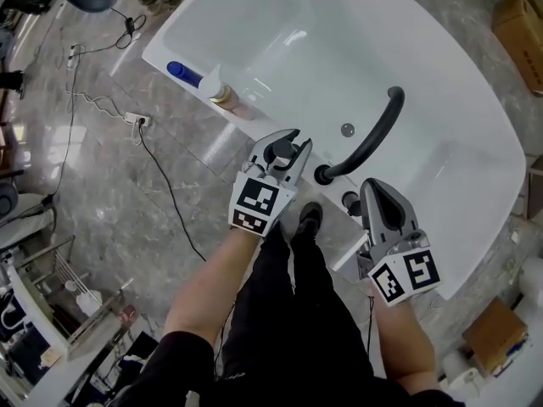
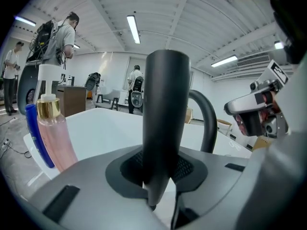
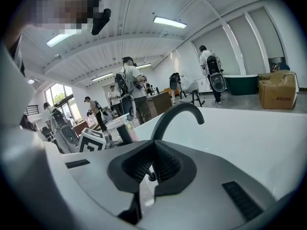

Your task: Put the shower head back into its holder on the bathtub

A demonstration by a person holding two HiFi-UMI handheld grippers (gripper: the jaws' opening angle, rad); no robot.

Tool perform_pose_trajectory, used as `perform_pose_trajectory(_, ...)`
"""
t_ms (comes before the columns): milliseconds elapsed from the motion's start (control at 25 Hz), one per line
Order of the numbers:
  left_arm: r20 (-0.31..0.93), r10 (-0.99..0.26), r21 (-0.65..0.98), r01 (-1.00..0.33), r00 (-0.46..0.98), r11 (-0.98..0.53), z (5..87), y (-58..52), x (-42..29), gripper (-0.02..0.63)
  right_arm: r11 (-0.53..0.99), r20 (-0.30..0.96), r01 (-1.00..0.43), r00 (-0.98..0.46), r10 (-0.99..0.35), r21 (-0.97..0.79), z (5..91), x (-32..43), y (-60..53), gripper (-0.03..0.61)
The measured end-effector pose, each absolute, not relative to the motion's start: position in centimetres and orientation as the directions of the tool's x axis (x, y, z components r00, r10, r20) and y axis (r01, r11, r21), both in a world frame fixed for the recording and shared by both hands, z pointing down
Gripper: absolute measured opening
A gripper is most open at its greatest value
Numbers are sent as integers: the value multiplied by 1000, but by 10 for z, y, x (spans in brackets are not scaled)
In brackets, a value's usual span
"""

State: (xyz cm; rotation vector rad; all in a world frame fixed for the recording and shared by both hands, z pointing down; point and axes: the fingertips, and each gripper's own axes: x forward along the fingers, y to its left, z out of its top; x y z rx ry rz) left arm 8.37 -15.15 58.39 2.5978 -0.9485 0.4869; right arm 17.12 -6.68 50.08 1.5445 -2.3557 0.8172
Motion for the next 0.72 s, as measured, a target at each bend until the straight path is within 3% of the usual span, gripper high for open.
perform_pose_trajectory(720,468,-499,142,-619,730,-773,627,-141,104,128,295,476,-884,-448,-757,-363,517,176,-46,14)
